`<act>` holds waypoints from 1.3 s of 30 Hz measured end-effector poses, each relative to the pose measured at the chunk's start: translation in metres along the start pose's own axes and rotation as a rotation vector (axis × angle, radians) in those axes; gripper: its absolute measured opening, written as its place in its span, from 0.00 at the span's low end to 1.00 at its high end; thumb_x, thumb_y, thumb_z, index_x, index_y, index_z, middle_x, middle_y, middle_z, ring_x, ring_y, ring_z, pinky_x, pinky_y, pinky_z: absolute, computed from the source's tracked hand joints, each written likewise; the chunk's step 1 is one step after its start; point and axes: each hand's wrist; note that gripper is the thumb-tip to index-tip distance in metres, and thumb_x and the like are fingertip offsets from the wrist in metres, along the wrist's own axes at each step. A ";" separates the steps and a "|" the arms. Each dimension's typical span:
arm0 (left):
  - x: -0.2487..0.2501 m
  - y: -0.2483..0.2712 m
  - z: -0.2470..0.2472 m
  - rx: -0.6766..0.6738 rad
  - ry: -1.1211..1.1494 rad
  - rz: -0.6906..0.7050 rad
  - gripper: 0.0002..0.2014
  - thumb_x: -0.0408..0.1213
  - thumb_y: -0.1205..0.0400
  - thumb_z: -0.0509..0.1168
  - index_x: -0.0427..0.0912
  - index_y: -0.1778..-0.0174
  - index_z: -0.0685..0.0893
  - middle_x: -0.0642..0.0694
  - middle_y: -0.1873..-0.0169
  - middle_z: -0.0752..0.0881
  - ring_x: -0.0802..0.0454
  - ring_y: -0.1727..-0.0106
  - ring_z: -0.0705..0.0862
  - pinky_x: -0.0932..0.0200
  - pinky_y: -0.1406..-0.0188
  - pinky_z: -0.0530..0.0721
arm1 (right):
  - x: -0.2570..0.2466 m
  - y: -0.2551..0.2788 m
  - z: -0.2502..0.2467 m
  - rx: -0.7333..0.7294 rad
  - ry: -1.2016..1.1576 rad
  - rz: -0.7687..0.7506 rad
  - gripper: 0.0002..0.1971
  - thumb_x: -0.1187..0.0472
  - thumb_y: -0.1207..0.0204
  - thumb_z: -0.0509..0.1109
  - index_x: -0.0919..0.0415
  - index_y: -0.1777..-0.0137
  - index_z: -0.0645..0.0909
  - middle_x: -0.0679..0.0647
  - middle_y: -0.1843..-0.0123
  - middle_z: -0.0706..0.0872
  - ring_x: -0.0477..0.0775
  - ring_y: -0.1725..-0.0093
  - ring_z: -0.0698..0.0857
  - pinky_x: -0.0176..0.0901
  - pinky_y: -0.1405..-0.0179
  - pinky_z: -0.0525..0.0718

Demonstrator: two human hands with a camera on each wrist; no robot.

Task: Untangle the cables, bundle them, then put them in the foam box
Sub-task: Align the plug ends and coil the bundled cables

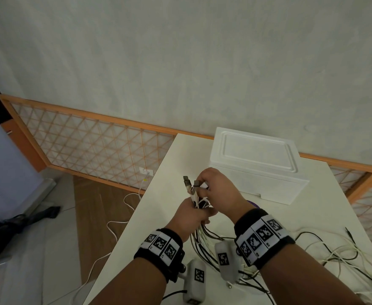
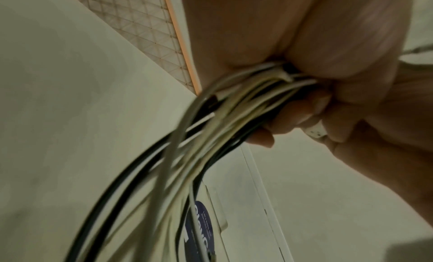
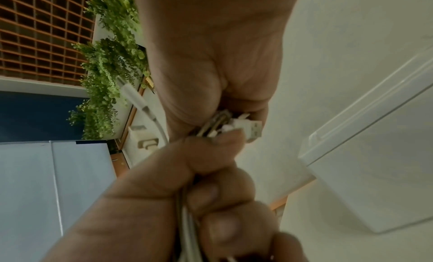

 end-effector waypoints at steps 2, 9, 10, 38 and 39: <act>0.002 0.000 -0.001 -0.024 -0.002 -0.015 0.05 0.33 0.33 0.70 0.38 0.70 0.80 0.47 0.80 0.75 0.52 0.77 0.75 0.52 0.63 0.80 | -0.001 0.003 0.003 0.047 -0.076 0.031 0.03 0.60 0.25 0.71 0.59 0.55 0.82 0.48 0.56 0.80 0.48 0.57 0.78 0.34 0.59 0.72; 0.004 0.002 -0.006 -0.138 0.074 -0.078 0.08 0.35 0.30 0.68 0.40 0.68 0.73 0.49 0.83 0.67 0.51 0.79 0.69 0.52 0.63 0.76 | 0.003 0.011 0.001 0.089 -0.791 0.168 0.07 0.63 0.19 0.65 0.57 0.44 0.81 0.52 0.45 0.88 0.44 0.49 0.86 0.35 0.50 0.80; 0.005 0.001 -0.007 -0.173 0.117 -0.068 0.08 0.33 0.29 0.67 0.41 0.67 0.73 0.51 0.83 0.67 0.52 0.79 0.68 0.52 0.62 0.75 | 0.002 0.012 0.000 0.088 -0.805 0.197 0.10 0.59 0.18 0.63 0.54 0.40 0.81 0.50 0.39 0.85 0.40 0.48 0.84 0.33 0.50 0.78; -0.001 -0.004 -0.010 -0.071 0.481 -0.120 0.09 0.26 0.32 0.62 0.45 0.73 0.78 0.50 0.78 0.69 0.55 0.77 0.70 0.56 0.68 0.78 | -0.002 0.011 -0.002 -0.052 0.015 -0.006 0.14 0.56 0.27 0.75 0.55 0.43 0.83 0.48 0.49 0.79 0.44 0.55 0.77 0.31 0.54 0.73; -0.002 -0.003 -0.010 -0.091 0.488 -0.116 0.09 0.27 0.30 0.63 0.46 0.72 0.79 0.50 0.78 0.70 0.55 0.76 0.71 0.55 0.67 0.79 | -0.003 0.011 -0.004 -0.048 0.010 0.005 0.12 0.58 0.28 0.75 0.55 0.45 0.83 0.48 0.50 0.80 0.45 0.55 0.78 0.32 0.56 0.72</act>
Point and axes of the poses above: each hand's wrist, its own y-axis away from the middle knuckle, its own z-axis out of the palm, x = y × z
